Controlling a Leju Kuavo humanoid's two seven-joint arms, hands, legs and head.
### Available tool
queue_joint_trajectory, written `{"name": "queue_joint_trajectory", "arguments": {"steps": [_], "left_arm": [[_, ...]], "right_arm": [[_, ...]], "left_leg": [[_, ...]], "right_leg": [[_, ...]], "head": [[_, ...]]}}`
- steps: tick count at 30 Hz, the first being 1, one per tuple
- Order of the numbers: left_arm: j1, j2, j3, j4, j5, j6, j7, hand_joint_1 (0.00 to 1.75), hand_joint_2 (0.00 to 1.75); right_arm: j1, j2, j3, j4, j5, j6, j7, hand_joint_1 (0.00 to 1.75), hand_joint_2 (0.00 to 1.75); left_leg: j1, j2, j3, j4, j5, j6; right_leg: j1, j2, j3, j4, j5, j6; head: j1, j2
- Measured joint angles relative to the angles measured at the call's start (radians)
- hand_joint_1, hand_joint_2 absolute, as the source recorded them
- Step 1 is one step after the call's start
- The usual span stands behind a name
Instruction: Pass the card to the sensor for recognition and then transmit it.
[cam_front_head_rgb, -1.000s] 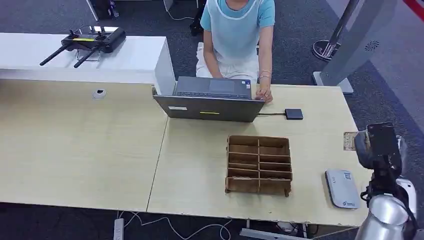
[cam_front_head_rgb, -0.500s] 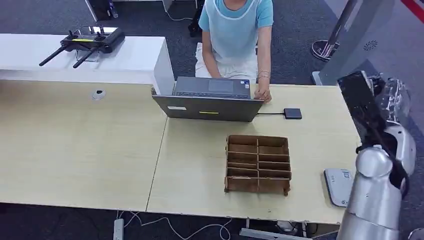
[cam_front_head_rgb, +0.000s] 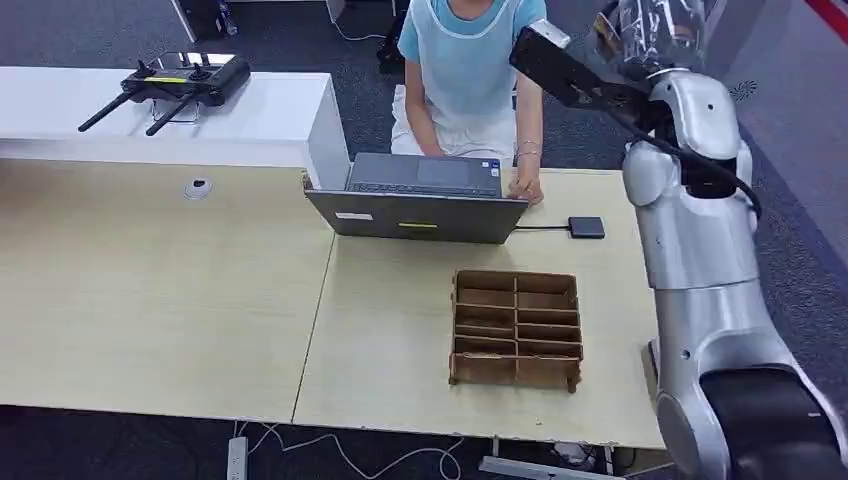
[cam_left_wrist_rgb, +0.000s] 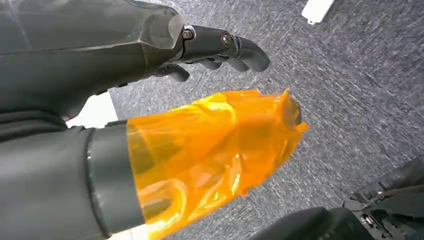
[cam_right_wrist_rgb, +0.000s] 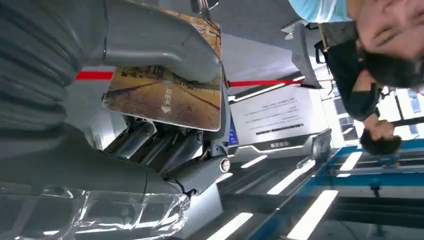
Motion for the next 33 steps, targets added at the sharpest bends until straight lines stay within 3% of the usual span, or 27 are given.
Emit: {"name": "queue_joint_trajectory", "arguments": {"steps": [8, 15, 24, 33], "left_arm": [[0.0, 0.0, 0.0, -0.006, -0.002, -0.003, -0.001, 0.0, 0.0], [0.0, 0.0, 0.0, -0.007, -0.019, -0.01, 0.0, 0.0, 0.0], [-0.003, 0.0, 0.0, -0.012, -0.023, -0.021, 0.0, 0.0, 0.0], [-0.003, 0.0, 0.0, -0.014, -0.015, -0.028, 0.0, 0.0, 0.0]], "right_arm": [[-0.056, 0.013, 0.087, 0.128, 0.008, -0.018, 0.005, 1.75, 1.75], [-0.071, 0.022, 0.102, 0.178, 0.007, -0.018, 0.005, 1.75, 1.75], [-0.089, 0.077, 0.11, 0.311, -0.004, -0.026, 0.023, 1.75, 1.75], [-0.11, 0.086, 0.11, 0.392, 0.009, -0.055, 0.036, 1.75, 1.75]], "left_leg": [[0.0, 0.0, 0.0, 0.0, 0.0, 0.0], [0.0, 0.0, 0.0, 0.0, 0.0, 0.0], [0.001, 0.0, 0.0, 0.0, 0.0, 0.0], [0.0, 0.0, 0.0, 0.0, 0.0, 0.0]], "right_leg": [[0.0, 0.0, 0.0, -0.001, 0.0, 0.0], [0.0, 0.001, 0.0, -0.001, 0.0, 0.0], [0.0, 0.0, 0.0, 0.0, 0.0, 0.0], [0.0, 0.0, 0.0, -0.001, 0.0, 0.0]], "head": [[0.0, 0.0], [0.0, 0.0], [0.0, 0.0], [0.0, 0.0]]}}
